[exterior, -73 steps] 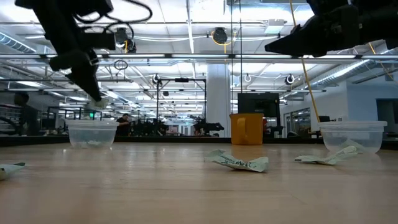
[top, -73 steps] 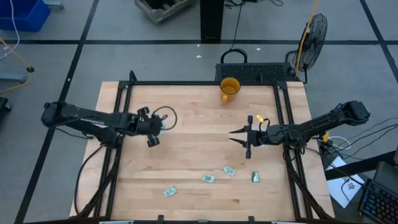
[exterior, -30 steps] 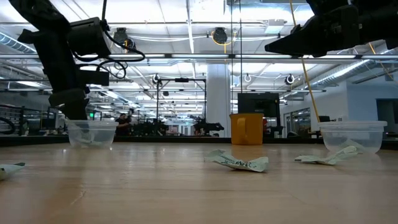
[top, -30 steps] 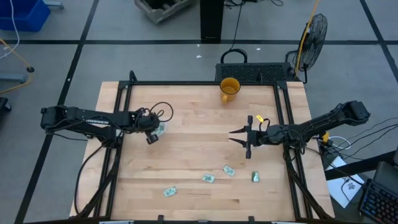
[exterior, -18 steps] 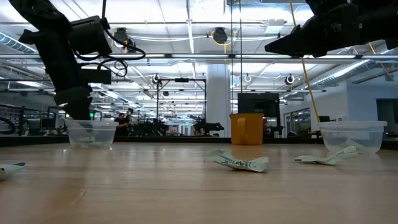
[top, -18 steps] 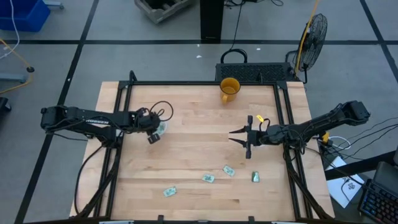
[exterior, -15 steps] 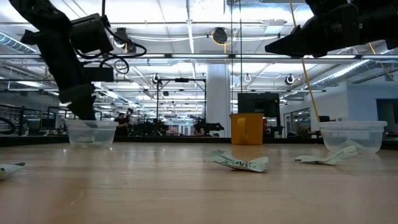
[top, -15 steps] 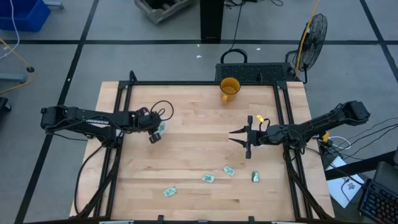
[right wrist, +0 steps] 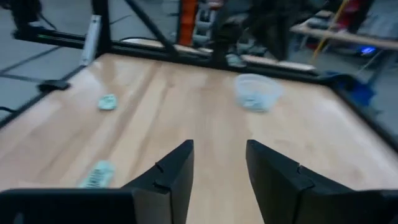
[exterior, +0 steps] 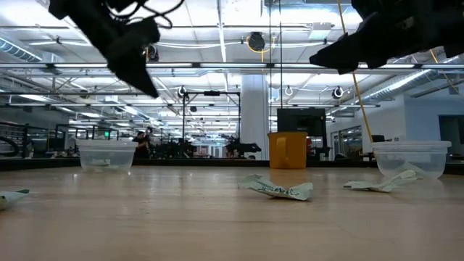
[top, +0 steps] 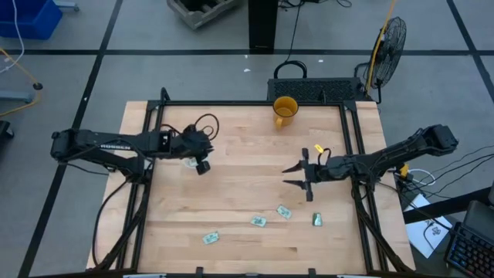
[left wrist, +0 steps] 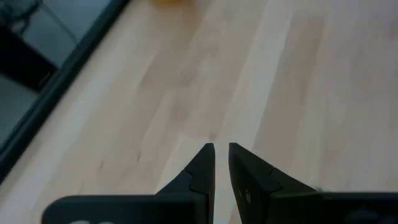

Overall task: Pick and place Stevia / Truvia into bins
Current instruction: Put the stevia packet into the right transparent container

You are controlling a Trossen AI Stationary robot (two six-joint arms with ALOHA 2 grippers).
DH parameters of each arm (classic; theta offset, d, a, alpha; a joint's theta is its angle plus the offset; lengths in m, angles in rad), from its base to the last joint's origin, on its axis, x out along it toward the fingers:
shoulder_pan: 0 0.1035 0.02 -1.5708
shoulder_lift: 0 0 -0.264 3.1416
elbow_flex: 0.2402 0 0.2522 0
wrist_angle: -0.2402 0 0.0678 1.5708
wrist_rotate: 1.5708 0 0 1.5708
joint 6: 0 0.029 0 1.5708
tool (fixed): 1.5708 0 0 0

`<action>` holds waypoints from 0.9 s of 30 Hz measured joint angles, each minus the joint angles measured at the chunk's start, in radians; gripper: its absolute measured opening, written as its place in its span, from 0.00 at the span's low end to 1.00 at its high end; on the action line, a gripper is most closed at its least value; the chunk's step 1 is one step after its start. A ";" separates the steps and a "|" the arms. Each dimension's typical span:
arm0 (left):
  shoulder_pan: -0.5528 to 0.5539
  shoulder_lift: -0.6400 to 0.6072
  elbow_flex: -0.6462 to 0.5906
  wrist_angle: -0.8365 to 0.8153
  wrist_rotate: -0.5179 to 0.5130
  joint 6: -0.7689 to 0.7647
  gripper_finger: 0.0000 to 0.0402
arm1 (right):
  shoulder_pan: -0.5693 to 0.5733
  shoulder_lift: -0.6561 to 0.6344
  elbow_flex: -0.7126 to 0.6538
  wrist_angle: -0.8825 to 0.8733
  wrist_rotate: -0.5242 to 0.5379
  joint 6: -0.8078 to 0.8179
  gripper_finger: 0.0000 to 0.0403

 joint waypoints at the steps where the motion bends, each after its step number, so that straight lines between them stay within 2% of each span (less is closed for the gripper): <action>1: -0.003 0.000 0.006 0.029 0.002 0.000 0.13 | 0.001 0.018 0.017 -0.013 -0.016 0.014 0.36; 6: -0.014 0.011 0.009 0.146 0.024 0.000 0.13 | 0.029 0.151 0.092 -0.053 -0.017 0.008 0.41; 10: -0.017 0.030 0.009 0.158 0.068 -0.004 0.13 | 0.081 0.266 0.152 -0.083 -0.021 -0.061 0.41; 14: -0.029 0.055 0.008 0.152 0.071 -0.006 0.13 | 0.134 0.313 0.219 -0.197 -0.015 -0.082 0.41; 22: -0.050 0.090 0.009 0.166 0.071 -0.006 0.13 | 0.220 0.344 0.353 -0.544 -0.017 0.079 0.41; 27: -0.060 0.099 0.009 0.166 0.071 -0.005 0.13 | 0.289 0.372 0.376 -0.660 -0.044 0.165 0.41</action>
